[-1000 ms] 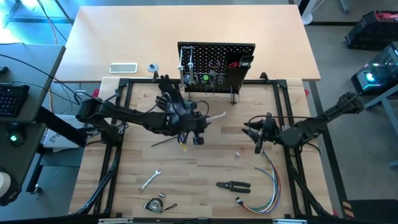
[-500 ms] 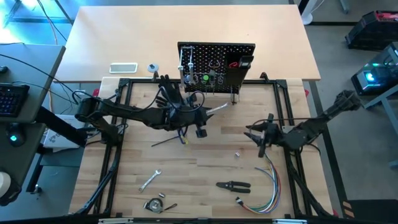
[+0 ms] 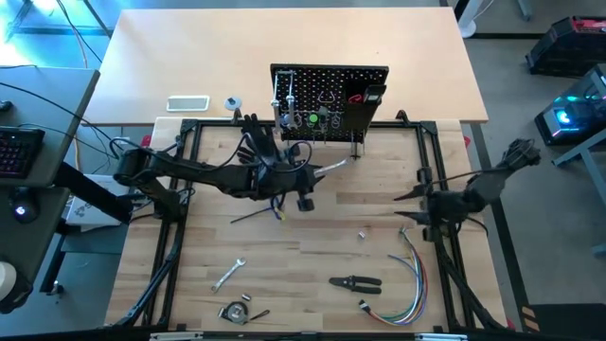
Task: Hang tools onto peg board
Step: Hang the silver wrench on the pegboard
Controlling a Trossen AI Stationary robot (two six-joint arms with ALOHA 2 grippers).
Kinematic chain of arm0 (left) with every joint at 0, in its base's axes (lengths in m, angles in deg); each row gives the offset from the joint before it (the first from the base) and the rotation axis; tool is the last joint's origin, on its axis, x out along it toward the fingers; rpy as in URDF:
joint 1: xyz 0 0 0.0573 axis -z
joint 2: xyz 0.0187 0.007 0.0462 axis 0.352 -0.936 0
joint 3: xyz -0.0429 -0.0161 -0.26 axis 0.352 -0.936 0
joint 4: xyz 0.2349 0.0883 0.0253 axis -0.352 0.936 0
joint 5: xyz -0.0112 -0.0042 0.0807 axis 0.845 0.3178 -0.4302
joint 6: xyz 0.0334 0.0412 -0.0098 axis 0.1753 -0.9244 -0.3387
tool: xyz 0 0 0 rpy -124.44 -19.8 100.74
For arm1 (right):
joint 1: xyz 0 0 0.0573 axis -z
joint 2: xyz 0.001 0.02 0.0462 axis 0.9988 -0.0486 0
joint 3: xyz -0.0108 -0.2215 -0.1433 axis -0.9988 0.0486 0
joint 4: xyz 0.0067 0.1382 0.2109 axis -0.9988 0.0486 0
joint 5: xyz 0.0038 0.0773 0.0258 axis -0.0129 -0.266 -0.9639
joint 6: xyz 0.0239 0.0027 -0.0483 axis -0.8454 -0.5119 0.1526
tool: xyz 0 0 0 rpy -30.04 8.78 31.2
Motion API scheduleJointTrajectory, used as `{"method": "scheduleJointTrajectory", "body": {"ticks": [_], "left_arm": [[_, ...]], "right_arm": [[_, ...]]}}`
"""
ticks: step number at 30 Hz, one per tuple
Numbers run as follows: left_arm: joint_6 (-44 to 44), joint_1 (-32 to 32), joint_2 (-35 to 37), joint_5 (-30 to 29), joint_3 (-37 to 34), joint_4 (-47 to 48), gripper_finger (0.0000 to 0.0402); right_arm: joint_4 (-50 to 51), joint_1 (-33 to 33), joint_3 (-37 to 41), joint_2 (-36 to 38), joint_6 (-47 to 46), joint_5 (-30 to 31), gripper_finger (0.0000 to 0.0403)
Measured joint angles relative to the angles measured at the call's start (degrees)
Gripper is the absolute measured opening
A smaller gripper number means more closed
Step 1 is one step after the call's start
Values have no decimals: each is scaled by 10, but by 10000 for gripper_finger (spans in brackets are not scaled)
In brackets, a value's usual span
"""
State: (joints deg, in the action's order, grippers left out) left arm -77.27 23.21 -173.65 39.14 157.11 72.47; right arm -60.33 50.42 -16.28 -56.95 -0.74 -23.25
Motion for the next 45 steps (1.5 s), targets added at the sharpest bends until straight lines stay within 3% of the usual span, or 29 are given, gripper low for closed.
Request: {"method": "scheduleJointTrajectory", "body": {"ticks": [11,19,24,28,40,45], "left_arm": [[-54,31,41,-60,0,16,97],[-57,32,94,-103,0,60,97],[-42,30,114,-128,0,104,97],[-35,30,115,-140,-1,121,97],[-11,7,115,-125,-101,-21,97],[-44,0,115,-154,-129,-117,97]], "right_arm": [[54,0,28,135,67,-26,134],[-89,7,161,237,121,-44,134],[-210,35,248,233,109,-49,134],[-202,69,258,233,47,-85,134],[-155,152,235,233,-27,-147,134],[-146,181,224,233,-30,-166,134]]}}
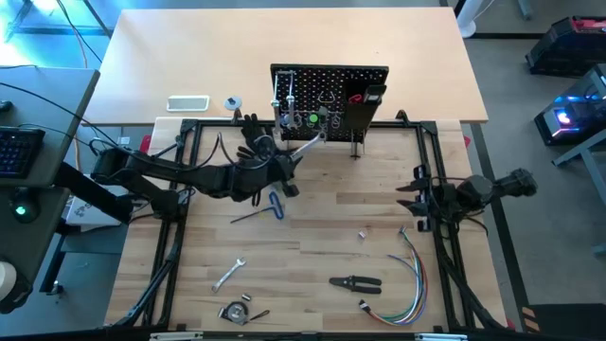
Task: Hang tools onto peg board
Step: Hang the silver wrench on the pegboard
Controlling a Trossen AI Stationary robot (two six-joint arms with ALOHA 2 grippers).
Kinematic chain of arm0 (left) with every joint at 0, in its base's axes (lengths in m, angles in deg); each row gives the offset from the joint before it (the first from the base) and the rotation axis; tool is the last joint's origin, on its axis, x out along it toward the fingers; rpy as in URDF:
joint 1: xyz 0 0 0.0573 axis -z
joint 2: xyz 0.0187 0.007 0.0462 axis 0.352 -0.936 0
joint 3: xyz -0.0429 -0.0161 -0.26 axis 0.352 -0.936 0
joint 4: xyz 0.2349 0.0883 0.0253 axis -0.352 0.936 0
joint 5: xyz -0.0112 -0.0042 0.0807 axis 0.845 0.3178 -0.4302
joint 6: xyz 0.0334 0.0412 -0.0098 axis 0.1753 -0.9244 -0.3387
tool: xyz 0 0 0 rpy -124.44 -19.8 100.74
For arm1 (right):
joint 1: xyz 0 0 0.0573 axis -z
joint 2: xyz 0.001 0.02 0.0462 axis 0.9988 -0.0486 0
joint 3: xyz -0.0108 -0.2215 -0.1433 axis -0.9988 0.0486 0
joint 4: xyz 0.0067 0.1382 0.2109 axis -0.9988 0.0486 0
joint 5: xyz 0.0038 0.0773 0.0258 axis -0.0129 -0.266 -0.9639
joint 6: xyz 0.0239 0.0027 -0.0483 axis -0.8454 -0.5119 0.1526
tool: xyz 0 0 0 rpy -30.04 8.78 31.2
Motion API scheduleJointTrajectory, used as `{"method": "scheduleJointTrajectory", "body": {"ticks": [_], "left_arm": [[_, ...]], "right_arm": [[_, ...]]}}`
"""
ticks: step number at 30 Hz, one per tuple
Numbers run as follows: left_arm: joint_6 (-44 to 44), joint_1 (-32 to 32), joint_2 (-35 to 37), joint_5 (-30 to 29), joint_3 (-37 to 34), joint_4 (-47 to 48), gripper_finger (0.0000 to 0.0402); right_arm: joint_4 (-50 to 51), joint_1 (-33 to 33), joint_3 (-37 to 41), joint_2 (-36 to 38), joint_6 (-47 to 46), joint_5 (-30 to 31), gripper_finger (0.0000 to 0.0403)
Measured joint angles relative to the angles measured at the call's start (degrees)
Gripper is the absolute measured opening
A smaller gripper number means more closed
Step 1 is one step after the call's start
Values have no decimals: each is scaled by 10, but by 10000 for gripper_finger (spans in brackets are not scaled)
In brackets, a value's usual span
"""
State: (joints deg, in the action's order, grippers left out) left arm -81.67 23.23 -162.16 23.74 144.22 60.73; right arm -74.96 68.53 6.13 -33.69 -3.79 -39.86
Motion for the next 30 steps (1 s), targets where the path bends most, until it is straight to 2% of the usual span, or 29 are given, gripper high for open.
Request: {"method": "scheduleJointTrajectory", "body": {"ticks": [5,14,20,24,30], "left_arm": [[-55,0,0,-56,-1,-57,97],[-161,0,0,-91,-1,-146,97],[-305,32,21,-185,-1,-173,97],[-310,53,54,-192,-6,-171,97],[-276,49,115,-169,-81,-193,97]], "right_arm": [[2,21,0,-7,-12,-4,134],[-32,55,0,-88,-41,-21,134],[-43,69,0,-120,-61,-26,134],[-45,77,0,-134,-62,-28,134],[-63,87,0,-142,-73,-39,134]]}}
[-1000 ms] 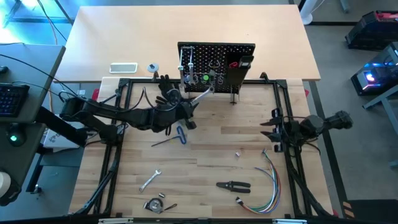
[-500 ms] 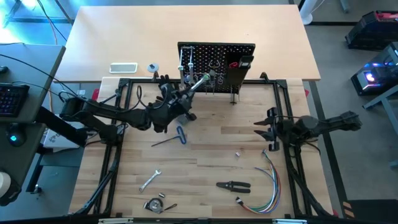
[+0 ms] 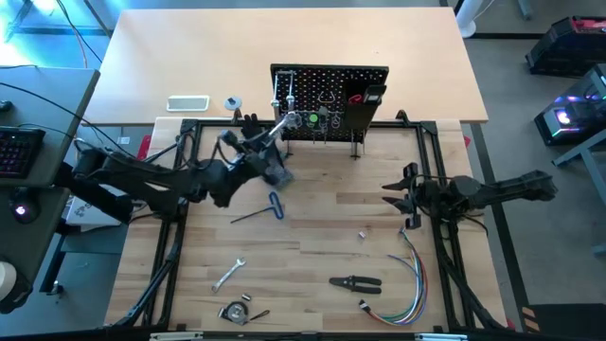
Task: Hang tools onto peg board
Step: Hang the silver wrench on the pegboard
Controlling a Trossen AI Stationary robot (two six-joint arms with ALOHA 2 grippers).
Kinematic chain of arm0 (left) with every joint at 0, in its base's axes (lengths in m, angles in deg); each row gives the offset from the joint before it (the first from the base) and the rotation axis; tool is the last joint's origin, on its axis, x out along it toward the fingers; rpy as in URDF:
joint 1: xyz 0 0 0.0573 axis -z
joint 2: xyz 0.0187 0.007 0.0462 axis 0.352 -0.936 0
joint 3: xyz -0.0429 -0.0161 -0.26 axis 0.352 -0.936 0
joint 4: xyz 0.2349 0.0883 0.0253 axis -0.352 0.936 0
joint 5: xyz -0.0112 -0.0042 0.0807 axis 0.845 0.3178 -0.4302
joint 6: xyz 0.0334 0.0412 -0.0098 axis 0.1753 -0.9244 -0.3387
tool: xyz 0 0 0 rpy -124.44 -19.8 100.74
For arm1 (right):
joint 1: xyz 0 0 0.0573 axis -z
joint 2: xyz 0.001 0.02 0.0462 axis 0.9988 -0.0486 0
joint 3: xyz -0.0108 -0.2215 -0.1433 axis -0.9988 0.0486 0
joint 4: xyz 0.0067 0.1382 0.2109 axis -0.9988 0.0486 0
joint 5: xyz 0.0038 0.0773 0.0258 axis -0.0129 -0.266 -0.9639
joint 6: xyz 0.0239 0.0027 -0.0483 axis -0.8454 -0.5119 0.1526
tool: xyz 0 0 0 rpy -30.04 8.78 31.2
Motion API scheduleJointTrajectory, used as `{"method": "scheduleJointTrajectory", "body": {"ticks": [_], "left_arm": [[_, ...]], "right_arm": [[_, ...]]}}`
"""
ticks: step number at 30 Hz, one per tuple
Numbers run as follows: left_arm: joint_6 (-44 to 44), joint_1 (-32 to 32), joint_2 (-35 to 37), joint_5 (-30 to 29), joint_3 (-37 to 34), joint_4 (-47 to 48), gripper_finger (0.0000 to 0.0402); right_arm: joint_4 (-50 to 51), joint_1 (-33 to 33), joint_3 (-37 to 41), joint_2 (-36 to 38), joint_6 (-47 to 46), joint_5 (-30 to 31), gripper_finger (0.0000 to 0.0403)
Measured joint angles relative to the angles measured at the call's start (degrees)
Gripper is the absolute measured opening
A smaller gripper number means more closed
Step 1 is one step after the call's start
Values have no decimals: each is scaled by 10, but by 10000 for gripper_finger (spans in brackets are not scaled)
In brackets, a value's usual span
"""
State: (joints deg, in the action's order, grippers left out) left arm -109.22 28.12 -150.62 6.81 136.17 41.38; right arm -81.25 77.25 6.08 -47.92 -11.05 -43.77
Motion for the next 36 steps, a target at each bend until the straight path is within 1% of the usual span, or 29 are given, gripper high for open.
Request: {"method": "scheduleJointTrajectory", "body": {"ticks": [2,4,6,9,14,23,27,31,36], "left_arm": [[14,0,17,7,-27,-29,97],[9,0,26,10,-50,-71,97],[-11,-2,27,16,-62,-115,97],[-39,-7,24,38,-70,-155,97],[-46,-24,23,40,-73,-155,97],[-59,-23,23,18,-89,-156,97],[-82,-22,24,17,-89,-176,97],[-114,-22,24,4,-89,-196,97],[-113,-22,24,1,-89,-188,97]], "right_arm": [[1,3,0,0,-3,-4,134],[0,7,0,0,-3,-4,134],[-3,12,0,0,-3,-4,134],[-6,20,0,-2,-3,-4,134],[-4,29,0,-8,-14,-6,134],[-1,30,0,-19,-14,-7,134],[-1,30,0,-24,-15,-7,134],[0,30,0,-26,-17,-7,134],[1,30,0,-26,-19,-7,134]]}}
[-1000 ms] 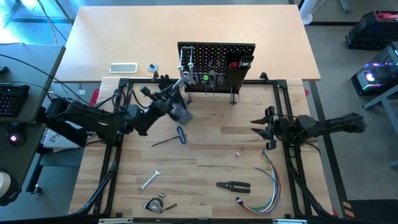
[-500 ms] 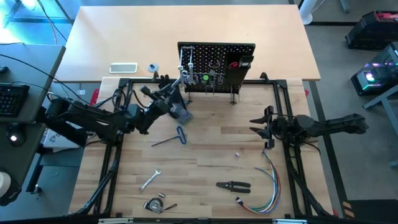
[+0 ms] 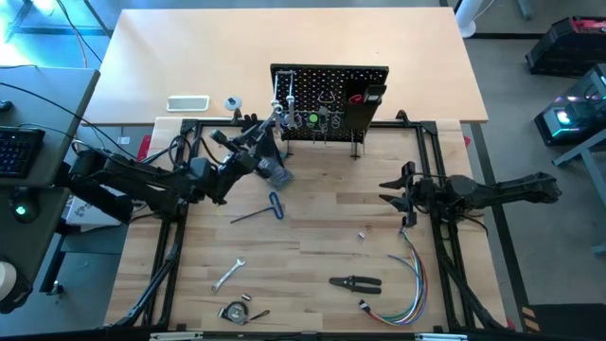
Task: Hang tools onto peg board
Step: Hang the silver wrench on the pegboard
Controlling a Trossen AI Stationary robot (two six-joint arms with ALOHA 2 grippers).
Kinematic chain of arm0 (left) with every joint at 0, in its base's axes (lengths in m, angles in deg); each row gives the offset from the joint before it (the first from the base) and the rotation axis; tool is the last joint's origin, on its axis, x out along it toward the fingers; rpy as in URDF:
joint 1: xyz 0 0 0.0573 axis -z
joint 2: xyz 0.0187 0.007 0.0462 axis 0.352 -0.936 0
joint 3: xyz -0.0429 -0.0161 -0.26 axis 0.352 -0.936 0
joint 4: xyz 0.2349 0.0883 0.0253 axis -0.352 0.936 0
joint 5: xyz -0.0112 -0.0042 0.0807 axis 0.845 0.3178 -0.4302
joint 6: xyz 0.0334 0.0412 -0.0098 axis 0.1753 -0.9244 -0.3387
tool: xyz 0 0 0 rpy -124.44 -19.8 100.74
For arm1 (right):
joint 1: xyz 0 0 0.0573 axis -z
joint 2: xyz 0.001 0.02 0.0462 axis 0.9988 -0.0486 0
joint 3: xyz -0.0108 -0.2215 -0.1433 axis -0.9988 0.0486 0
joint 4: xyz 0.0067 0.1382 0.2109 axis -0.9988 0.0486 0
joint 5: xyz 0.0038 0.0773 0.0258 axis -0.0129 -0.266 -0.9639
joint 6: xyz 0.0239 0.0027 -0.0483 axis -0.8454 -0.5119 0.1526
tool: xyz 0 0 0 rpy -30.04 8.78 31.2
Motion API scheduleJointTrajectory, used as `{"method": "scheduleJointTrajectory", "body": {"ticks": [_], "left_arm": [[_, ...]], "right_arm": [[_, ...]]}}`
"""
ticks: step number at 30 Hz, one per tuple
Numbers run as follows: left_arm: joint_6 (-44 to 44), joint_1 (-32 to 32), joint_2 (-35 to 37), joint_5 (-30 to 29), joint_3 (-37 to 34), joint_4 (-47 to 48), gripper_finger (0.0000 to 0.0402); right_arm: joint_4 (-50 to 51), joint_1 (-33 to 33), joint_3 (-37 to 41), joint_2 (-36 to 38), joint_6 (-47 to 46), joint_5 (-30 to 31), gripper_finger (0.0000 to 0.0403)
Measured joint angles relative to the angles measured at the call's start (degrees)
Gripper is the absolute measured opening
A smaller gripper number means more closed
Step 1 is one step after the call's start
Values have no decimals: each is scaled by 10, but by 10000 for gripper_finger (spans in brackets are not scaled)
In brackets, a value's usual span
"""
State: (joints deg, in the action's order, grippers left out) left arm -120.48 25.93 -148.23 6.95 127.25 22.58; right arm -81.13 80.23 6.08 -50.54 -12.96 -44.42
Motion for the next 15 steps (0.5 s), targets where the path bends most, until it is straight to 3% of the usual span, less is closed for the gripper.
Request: {"method": "scheduleJointTrajectory", "body": {"ticks": [15], "left_arm": [[-9,-15,0,-13,-1,4,97]], "right_arm": [[7,0,0,0,-9,0,134]]}}
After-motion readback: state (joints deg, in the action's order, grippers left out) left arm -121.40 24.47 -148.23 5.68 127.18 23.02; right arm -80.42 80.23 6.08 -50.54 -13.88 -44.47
